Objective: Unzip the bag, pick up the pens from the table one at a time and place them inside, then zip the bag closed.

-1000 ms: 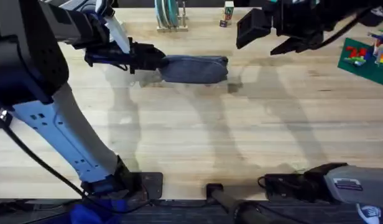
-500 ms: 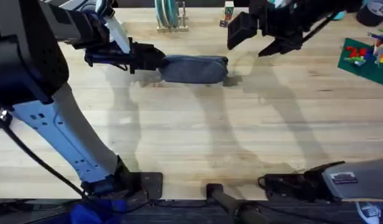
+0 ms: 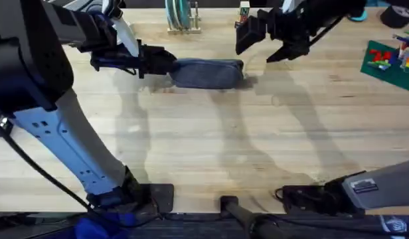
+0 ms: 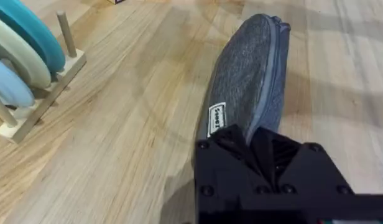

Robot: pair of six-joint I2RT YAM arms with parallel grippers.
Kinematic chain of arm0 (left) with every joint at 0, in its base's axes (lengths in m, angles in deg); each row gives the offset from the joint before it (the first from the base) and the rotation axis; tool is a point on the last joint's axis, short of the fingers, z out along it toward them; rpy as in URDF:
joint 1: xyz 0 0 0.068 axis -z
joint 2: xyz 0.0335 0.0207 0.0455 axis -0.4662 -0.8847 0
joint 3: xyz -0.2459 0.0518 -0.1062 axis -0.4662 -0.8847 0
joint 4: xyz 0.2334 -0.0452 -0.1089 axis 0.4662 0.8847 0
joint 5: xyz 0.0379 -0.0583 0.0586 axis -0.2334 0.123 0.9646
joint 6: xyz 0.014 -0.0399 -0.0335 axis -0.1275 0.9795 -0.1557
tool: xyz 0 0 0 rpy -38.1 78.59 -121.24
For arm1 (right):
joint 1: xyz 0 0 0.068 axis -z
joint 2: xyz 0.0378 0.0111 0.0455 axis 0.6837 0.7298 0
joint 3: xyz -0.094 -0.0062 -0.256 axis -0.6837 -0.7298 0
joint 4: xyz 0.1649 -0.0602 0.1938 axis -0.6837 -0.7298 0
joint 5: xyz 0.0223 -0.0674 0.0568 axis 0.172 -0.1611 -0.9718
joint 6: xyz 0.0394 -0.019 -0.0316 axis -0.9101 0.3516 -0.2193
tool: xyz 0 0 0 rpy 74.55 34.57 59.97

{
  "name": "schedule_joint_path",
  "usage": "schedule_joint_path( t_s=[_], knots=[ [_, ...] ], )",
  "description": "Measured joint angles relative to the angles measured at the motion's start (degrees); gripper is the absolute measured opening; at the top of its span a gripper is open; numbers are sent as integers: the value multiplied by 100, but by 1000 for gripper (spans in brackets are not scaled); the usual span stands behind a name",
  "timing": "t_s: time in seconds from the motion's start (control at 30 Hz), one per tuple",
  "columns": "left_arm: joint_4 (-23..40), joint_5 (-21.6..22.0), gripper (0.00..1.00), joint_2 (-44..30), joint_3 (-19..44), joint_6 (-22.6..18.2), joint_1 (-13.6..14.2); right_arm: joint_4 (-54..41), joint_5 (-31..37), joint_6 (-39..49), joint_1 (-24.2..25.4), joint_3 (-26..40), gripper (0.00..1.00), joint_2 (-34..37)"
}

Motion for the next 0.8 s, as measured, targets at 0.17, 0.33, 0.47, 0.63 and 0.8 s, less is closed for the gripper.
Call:
schedule_joint_path(
  t_s=[0.17, 0.33, 0.47, 0.63, 0.8],
  knots=[
    [-13, 0, 41, 0, 0, 15, 0, 393, -338, -4, 142, -194, 996, 144],
    [-15, 1, 41, 0, 0, 41, 0, 735, -721, -6, 351, -530, 996, 143],
    [-17, 2, 41, 0, 0, 77, 0, 1033, -963, -24, 433, -790, 995, 143],
    [-17, 2, 41, 0, 0, 99, 0, 1228, -1113, -52, 431, -986, 995, 142],
    [-17, 2, 41, 0, 0, 102, 0, 1326, -1249, -87, 432, -1012, 996, 153]
  ],
)
